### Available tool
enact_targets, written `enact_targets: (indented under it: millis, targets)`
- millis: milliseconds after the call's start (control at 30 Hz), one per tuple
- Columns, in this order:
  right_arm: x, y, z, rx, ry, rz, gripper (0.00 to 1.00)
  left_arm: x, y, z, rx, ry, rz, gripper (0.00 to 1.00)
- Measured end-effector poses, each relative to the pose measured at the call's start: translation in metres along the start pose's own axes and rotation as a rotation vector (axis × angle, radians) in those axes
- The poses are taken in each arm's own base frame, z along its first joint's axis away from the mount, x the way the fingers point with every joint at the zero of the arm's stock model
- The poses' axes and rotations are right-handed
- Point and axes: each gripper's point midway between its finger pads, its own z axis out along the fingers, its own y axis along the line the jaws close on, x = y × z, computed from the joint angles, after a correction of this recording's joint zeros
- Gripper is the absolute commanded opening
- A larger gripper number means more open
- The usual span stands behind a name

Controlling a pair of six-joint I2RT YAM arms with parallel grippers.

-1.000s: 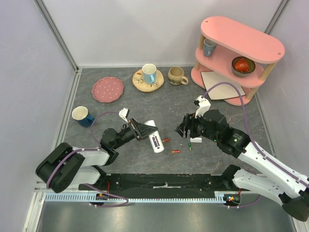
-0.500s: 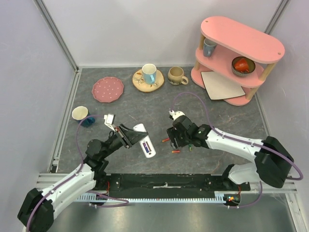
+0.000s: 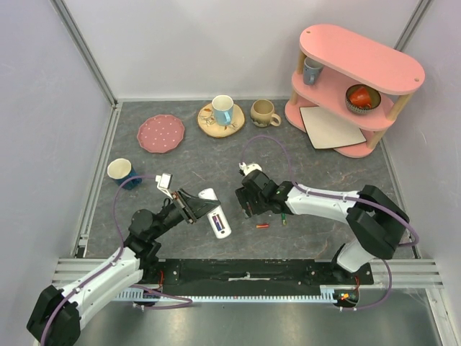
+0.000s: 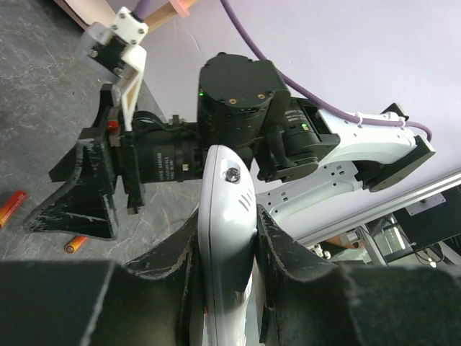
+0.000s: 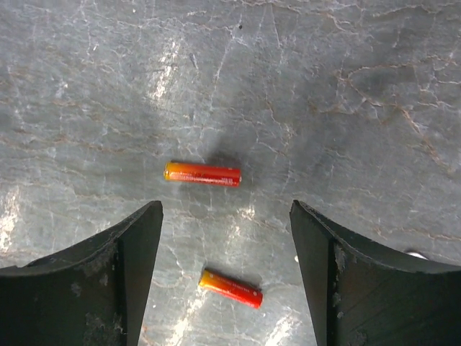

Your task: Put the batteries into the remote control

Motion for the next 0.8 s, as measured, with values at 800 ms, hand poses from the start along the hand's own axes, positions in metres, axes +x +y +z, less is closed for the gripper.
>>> enact_targets:
  millis: [800]
  targets:
    - [-0.004,0.008,0.028,0.036,0.003,0.008,0.69,-0.004,-0.004,-0.002,0.009,-0.019,0.007,0.02]
